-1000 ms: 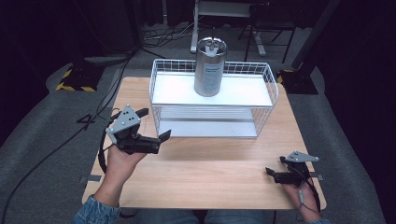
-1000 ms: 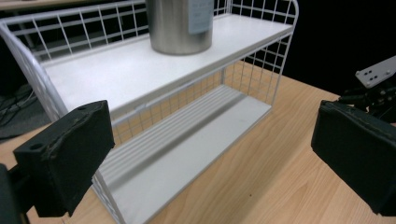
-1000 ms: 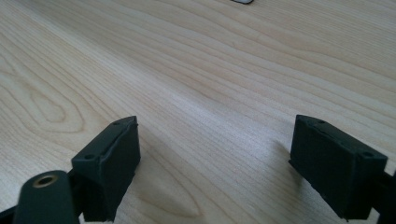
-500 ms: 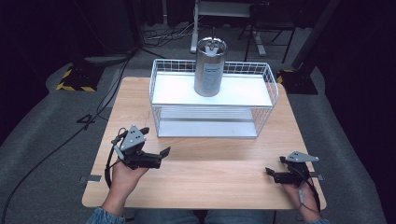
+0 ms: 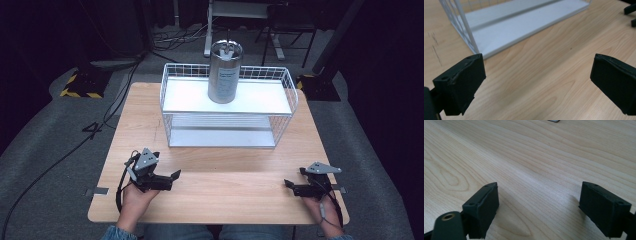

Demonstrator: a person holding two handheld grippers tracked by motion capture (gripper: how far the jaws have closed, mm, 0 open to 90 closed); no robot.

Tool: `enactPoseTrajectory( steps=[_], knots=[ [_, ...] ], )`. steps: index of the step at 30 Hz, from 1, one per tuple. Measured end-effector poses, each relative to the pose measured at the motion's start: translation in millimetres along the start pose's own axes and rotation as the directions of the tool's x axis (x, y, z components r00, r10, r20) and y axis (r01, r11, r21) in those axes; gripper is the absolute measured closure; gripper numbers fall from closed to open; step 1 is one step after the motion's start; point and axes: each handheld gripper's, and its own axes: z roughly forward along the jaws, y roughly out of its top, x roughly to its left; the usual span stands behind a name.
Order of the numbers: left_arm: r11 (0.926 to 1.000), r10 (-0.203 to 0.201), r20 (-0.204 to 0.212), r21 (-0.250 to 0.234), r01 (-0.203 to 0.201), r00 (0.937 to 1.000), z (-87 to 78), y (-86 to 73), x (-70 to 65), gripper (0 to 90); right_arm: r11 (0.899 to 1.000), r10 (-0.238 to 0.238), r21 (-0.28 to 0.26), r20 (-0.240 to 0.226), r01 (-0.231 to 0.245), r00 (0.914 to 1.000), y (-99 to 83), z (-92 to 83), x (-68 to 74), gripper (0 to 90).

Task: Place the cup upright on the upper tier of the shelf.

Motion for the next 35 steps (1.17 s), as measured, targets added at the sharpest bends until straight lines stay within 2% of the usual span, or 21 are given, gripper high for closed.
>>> enactPoseTrajectory(
  steps=[2,6,11,13,16,20,21,22,23,27,34,35],
  knots=[
    [0.9997,-0.017,-0.003,0.017,0.017,0.9998,3.2,-5.4,2.2,0.5,1.000,0.000,0.000,0.000,0.000,1.0000,0.0,0.0,0.0,16.2],
    [0.9972,-0.014,-0.025,0.074,0.016,0.9996,10.6,-15.0,4.7,0.5,1.000,0.000,0.000,0.000,0.000,1.0000,0.0,0.0,0.0,16.2],
    [0.9930,-0.021,-0.026,0.115,0.024,0.9994,15.9,-20.7,4.8,0.7,1.000,0.000,0.000,0.000,0.000,1.0000,0.0,0.0,0.0,16.2],
    [0.9860,-0.039,-0.031,0.161,0.044,0.9987,20.6,-24.6,5.8,1.4,1.000,0.000,0.000,0.000,0.000,1.0000,0.0,0.0,0.0,16.2],
    [0.9824,-0.038,-0.037,0.181,0.044,0.9986,23.5,-26.9,7.4,2.2,1.000,0.000,0.000,0.000,0.000,1.0000,0.0,0.0,0.0,16.2],
    [0.9678,-0.009,-0.077,0.250,0.028,0.9970,28.9,-30.6,7.5,4.3,1.000,0.000,0.000,0.000,0.000,1.0000,0.0,0.0,0.0,16.2],
    [0.9630,-0.015,-0.080,0.267,0.036,0.9967,30.6,-31.8,7.0,4.9,1.000,0.000,0.000,0.000,0.000,1.0000,0.0,0.0,0.0,16.2],
    [0.9614,-0.001,-0.084,0.274,0.024,0.9964,32.2,-32.9,7.4,5.4,1.000,0.000,0.000,0.000,0.000,1.0000,0.0,0.0,0.0,16.2],
    [0.9612,0.024,-0.097,0.276,0.004,0.9950,32.4,-33.2,7.4,5.3,1.000,0.000,0.000,0.000,0.000,1.0000,0.0,0.0,0.0,16.2],
    [0.9683,0.021,-0.104,0.250,0.005,0.9944,33.0,-36.6,7.6,5.2,1.000,0.000,0.000,0.000,0.000,1.0000,0.0,0.0,0.0,16.2],
    [0.9688,0.007,-0.112,0.247,0.021,0.9937,32.5,-37.4,6.9,4.5,1.000,0.000,0.000,0.001,0.000,1.0000,-0.1,-0.1,0.1,16.3],
    [0.9683,0.018,-0.116,0.250,0.012,0.9931,31.8,-37.4,7.4,4.5,1.000,0.001,0.000,0.000,-0.001,1.0000,-0.1,-0.1,0.1,16.3]
  ],
)
